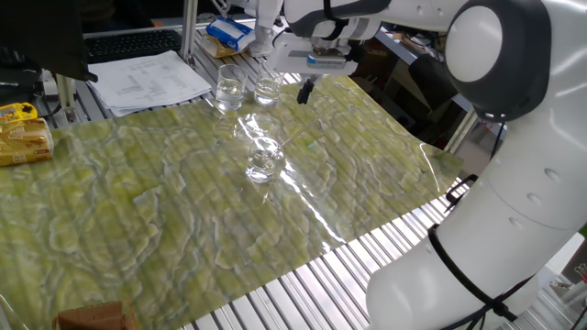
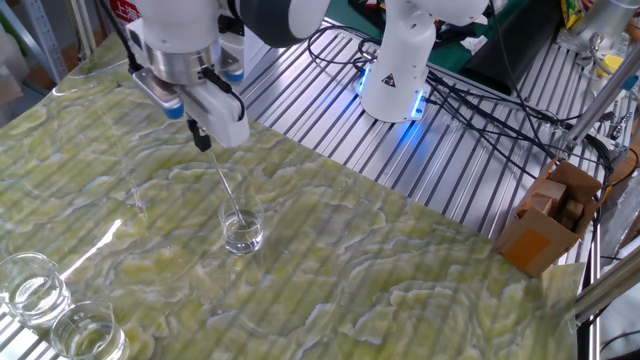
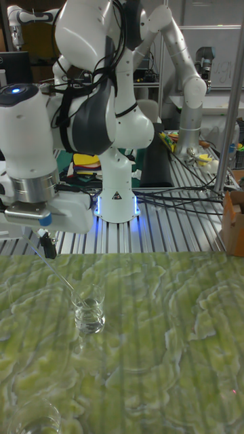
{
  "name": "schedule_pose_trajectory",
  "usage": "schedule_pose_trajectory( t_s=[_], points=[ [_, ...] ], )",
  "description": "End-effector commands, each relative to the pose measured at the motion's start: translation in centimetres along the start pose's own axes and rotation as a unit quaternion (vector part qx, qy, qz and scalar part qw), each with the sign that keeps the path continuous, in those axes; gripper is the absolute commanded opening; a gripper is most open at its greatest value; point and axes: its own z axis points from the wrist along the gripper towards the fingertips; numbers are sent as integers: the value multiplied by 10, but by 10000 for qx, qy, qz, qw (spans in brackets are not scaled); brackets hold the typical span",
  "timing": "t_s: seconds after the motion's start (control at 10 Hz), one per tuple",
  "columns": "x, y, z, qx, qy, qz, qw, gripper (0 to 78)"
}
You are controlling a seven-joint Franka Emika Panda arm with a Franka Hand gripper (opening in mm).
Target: Stir the beaker with a glass rod
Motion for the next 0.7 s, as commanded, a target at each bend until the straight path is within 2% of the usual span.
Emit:
schedule_pose_trajectory(
  t_s=[0.1, 0.7],
  points=[
    [-5, -13, 3, 10, -32, -341, 9994, 0],
    [1, -24, 6, 1, -61, -435, 9990, 0]
  ],
)
